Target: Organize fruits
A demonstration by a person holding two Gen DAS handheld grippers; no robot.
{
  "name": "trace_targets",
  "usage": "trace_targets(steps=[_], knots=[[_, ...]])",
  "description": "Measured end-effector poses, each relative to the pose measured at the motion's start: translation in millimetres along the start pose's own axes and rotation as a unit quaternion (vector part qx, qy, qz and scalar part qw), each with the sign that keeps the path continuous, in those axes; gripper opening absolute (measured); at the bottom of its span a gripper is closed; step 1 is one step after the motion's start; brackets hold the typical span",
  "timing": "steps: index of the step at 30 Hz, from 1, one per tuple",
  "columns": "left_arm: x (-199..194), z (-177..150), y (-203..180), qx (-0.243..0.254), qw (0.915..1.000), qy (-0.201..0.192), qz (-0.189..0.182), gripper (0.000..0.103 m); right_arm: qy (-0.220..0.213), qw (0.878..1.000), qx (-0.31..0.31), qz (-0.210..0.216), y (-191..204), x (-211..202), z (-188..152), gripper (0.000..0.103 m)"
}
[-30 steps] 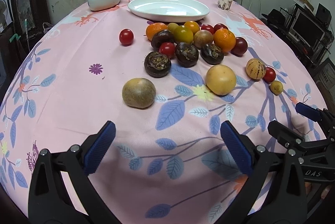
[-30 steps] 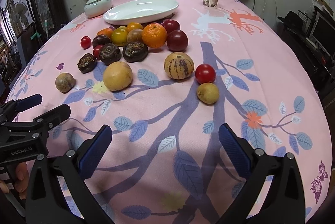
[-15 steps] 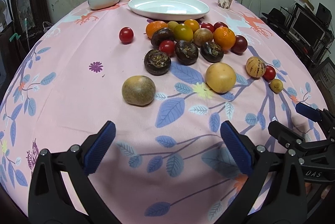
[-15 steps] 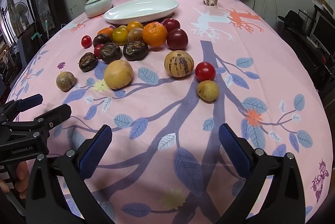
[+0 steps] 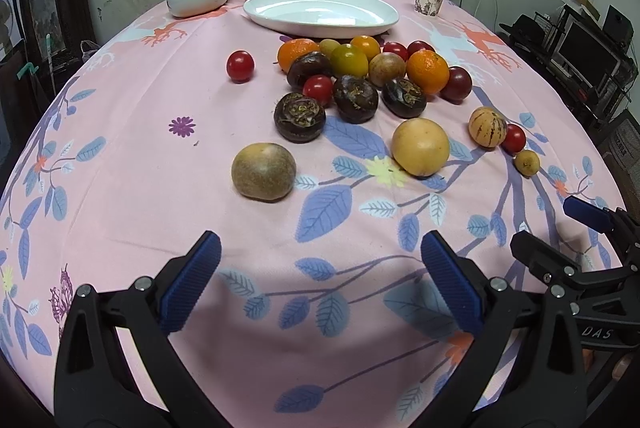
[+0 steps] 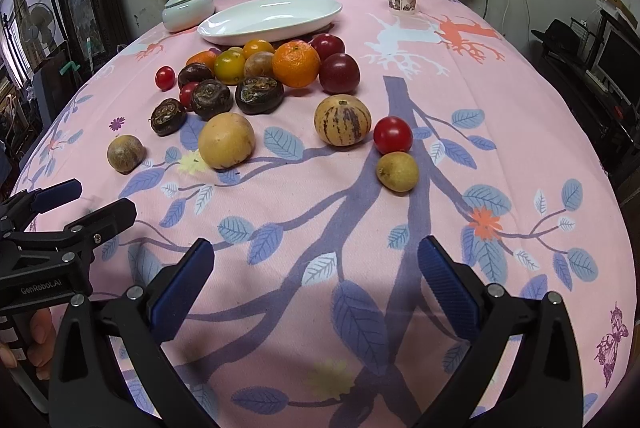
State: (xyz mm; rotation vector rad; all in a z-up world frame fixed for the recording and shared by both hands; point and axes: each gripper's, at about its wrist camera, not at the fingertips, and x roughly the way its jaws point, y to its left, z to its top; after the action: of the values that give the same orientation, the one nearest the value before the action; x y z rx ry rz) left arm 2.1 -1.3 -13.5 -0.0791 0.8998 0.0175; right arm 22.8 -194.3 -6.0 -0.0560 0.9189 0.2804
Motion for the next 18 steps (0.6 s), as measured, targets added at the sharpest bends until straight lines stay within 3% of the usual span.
trace_targets(steps=[18], knots=[[1.4, 0.5, 3.1, -0.006, 1.0, 0.004, -0.001, 0.101, 0.003, 1.0, 0.001, 0.005, -0.3, 1.7, -2.5, 0.102]])
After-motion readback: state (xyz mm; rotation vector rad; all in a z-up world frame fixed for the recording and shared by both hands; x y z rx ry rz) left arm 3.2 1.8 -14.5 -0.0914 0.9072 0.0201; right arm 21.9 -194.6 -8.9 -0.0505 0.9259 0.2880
